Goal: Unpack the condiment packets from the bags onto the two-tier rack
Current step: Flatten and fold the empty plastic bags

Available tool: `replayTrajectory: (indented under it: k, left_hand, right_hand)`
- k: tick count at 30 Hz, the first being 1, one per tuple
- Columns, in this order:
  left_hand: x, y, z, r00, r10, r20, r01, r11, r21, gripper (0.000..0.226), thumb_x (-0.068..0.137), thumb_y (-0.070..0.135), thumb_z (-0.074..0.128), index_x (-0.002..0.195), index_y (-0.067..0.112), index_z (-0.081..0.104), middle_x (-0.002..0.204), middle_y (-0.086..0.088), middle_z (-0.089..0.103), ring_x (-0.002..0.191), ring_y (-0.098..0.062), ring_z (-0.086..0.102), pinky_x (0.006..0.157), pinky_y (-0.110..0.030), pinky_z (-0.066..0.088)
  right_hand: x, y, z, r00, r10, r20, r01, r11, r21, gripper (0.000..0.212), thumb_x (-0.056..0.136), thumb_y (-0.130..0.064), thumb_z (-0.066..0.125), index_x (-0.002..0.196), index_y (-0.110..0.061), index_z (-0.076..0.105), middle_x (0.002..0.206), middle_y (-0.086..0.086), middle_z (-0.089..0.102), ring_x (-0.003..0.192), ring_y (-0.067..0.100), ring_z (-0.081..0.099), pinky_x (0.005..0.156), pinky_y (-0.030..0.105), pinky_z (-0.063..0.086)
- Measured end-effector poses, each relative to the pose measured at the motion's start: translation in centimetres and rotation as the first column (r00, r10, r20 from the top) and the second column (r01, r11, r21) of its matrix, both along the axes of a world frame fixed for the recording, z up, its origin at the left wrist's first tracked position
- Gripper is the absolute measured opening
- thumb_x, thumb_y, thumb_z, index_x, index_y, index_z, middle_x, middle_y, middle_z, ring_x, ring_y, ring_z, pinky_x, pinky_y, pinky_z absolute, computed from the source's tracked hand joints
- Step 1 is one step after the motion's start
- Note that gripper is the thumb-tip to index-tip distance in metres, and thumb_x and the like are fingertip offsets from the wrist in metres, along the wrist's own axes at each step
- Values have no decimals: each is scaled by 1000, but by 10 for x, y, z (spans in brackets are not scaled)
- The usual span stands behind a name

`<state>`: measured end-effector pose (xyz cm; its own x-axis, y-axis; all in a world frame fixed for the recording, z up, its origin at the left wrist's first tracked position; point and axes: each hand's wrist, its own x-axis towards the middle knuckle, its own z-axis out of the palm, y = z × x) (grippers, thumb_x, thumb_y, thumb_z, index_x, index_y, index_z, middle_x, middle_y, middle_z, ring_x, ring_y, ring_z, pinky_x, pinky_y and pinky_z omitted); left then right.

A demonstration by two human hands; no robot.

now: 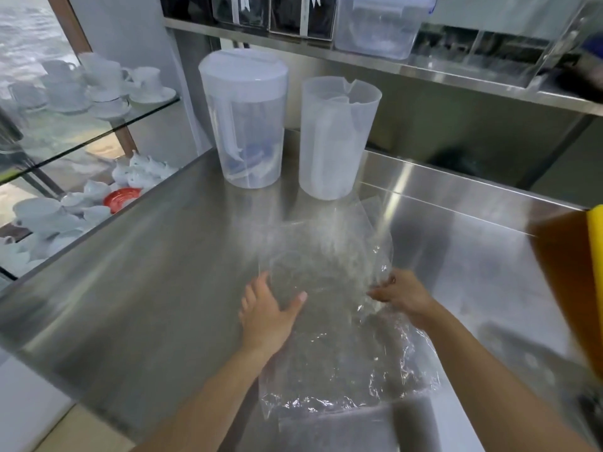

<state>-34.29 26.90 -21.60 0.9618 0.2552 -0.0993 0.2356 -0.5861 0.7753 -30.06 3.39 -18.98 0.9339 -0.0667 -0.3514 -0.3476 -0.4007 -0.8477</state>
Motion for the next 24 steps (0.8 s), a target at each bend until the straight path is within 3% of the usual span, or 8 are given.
replayTrajectory:
  k: [4, 8, 11, 14, 16, 19, 21, 24]
  left_hand:
    - [21, 25, 6, 976, 188, -113, -220, 817, -533, 93, 71, 41, 75, 138, 16, 16, 118, -10, 55, 106, -24, 55, 98, -34, 40]
    - [31, 40, 20, 951, -99, -291, -167, 630, -759, 84, 74, 44, 70, 140, 12, 28, 137, -14, 46, 120, -31, 48, 103, -41, 36]
    - [30, 39, 28, 907, -319, -273, -19, 619, -785, 110, 50, 60, 79, 140, 15, 33, 150, 0, 31, 138, -26, 28, 115, -48, 18]
    - [33, 31, 33, 914, -297, -275, -11, 660, -751, 117, 37, 56, 88, 133, 6, 43, 147, -2, 38, 135, -24, 33, 114, -49, 22]
    - [30, 24, 47, 927, -272, -260, 16, 717, -697, 88, 40, 48, 89, 110, 0, 63, 121, -8, 63, 119, -24, 52, 109, -42, 29]
    - [26, 16, 59, 961, -217, -174, 73, 799, -597, 30, 65, 29, 77, 77, 2, 71, 74, 1, 73, 79, -11, 64, 100, -42, 39]
    - [27, 13, 64, 984, -143, -105, 60, 824, -564, 40, 69, 25, 76, 98, -1, 66, 90, -1, 71, 81, -11, 63, 96, -39, 43]
    - [30, 10, 65, 976, -178, -124, 78, 820, -567, 89, 69, 33, 76, 141, 7, 31, 143, -5, 40, 128, -26, 41, 106, -42, 31]
  right_hand:
    - [-7, -9, 20, 988, -21, 154, -13, 975, 220, 18, 70, 11, 68, 76, -4, 59, 62, 0, 67, 56, 9, 63, 52, 19, 47]
    - [-9, -17, 32, 983, -131, 125, 61, 889, 454, 33, 53, 6, 74, 74, -9, 54, 59, -1, 67, 62, 13, 66, 60, 17, 53]
    - [-17, -18, 39, 992, -90, 86, 30, 844, 535, 32, 64, 19, 62, 68, -8, 46, 48, 0, 64, 53, 8, 66, 51, 11, 49]
    - [-28, -19, 45, 995, -72, 70, 18, 811, 585, 31, 76, 17, 55, 63, -8, 42, 41, -1, 59, 37, 1, 56, 39, 10, 43]
    - [-33, -24, 45, 992, -81, 93, 6, 785, 619, 28, 60, -4, 79, 67, -7, 52, 58, 2, 69, 44, 3, 62, 39, 13, 45]
    - [-38, -33, 42, 985, -144, 90, 69, 824, 562, 70, 19, -36, 93, 75, -5, 63, 74, 5, 70, 69, 13, 67, 62, 16, 53]
    - [-40, -39, 40, 983, -161, 83, 100, 864, 494, 68, 21, -42, 92, 71, -6, 63, 70, 7, 62, 66, 17, 57, 65, 25, 48]
    - [-47, -43, 41, 976, -205, 76, 148, 876, 459, 52, 26, -46, 90, 58, -15, 62, 58, 3, 52, 57, 17, 42, 57, 28, 34]
